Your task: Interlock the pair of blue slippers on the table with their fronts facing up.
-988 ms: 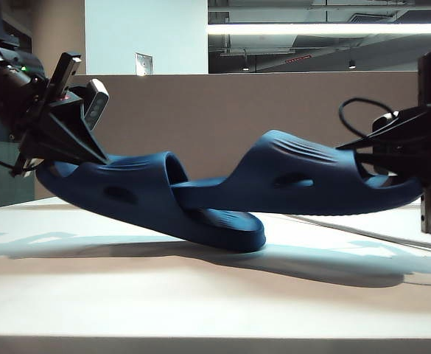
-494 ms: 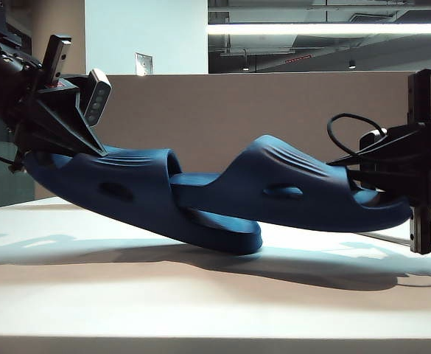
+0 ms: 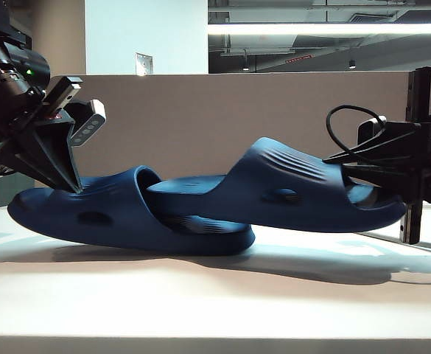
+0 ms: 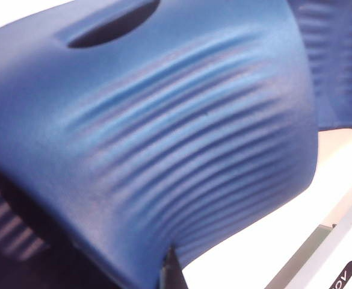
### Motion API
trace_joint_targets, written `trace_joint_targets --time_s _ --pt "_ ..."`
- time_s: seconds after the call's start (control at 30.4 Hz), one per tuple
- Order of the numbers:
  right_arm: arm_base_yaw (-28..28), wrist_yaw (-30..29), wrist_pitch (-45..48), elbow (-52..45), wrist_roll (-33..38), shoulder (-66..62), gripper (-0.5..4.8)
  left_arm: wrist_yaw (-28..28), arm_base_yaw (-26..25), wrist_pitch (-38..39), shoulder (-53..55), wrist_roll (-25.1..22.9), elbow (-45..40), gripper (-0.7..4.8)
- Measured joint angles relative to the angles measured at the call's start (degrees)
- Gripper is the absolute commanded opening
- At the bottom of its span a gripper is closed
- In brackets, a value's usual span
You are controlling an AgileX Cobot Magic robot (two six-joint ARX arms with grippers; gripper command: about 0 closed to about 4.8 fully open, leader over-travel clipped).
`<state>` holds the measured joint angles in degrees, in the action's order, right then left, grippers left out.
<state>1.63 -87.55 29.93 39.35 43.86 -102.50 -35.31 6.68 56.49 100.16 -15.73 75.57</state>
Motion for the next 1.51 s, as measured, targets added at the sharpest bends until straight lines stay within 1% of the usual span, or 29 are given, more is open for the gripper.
trace_joint_targets --time_s 0.1,0.2,0.3,0.4,0.56,0.69,0.76,0.89,0.95,0.99,1.05,1.12,1.28,1.32,1.38,1.42,1.51 --pt "0.0 2.0 2.3 0.0 0.2 0.0 -0.05 0.2 0.0 -0.4 0.0 0.2 0.0 -0.06" --pt "0.0 2.0 3.5 0.3 0.7 0.0 -0.05 0.4 0.0 -1.3 0.0 0.6 0.0 -0.06" --pt "0.0 1.8 5.5 2.8 3.5 0.0 -0.05 0.5 0.0 -2.1 0.0 1.3 0.0 -0.06" --pt "0.1 1.7 10.7 3.0 6.6 0.2 -0.05 0.5 0.0 -2.4 0.0 1.4 0.0 -0.06" --pt "-0.1 1.4 17.3 2.9 8.3 0.3 -0.06 0.6 0.0 -2.7 0.0 1.5 0.0 -0.06" --pt "-2.3 1.5 18.6 3.0 8.6 0.3 -0.05 0.9 0.0 -2.7 0.0 1.7 0.0 -0.06" --pt "-3.3 1.2 17.2 3.0 8.4 0.3 -0.05 1.5 0.0 -2.9 0.0 1.6 0.0 -0.06" --pt "-3.8 0.3 10.6 2.9 4.2 0.3 -0.05 1.9 0.0 -2.9 0.0 1.5 0.0 -0.06" --pt "-3.6 -0.3 8.0 2.9 2.2 0.3 -0.05 4.9 0.0 -3.0 0.0 1.4 0.0 -0.06" --pt "-3.7 -0.3 7.4 2.9 1.6 0.3 -0.05 7.8 0.0 -3.1 0.0 1.2 0.0 -0.06" --pt "-3.7 -0.3 7.0 2.9 1.3 0.3 -0.05 11.6 0.0 -3.2 0.0 0.3 0.0 -0.06" --pt "-3.3 -0.3 7.0 2.9 1.0 -0.2 -0.05 13.2 0.0 -4.3 0.0 0.1 0.0 -0.06" --pt "-1.0 -0.3 7.0 2.9 0.3 -2.6 -0.05 14.6 1.0 -8.4 0.0 -0.7 0.0 -0.06" --pt "-0.5 -0.3 7.0 2.9 0.3 -3.1 -0.05 14.8 1.3 -9.0 0.0 -1.4 0.0 -0.06" --pt "0.5 -0.3 7.0 2.9 0.0 -4.5 -0.05 15.6 2.6 -10.1 0.0 -4.5 0.1 -0.06" --pt "0.7 -0.3 7.0 2.9 0.0 -5.0 -0.05 16.9 3.5 -10.7 -0.1 -5.6 0.2 -0.06" --pt "0.7 -0.3 7.0 2.9 -0.2 -5.2 -0.05 17.9 3.9 -11.8 0.0 -6.4 0.4 -0.06"
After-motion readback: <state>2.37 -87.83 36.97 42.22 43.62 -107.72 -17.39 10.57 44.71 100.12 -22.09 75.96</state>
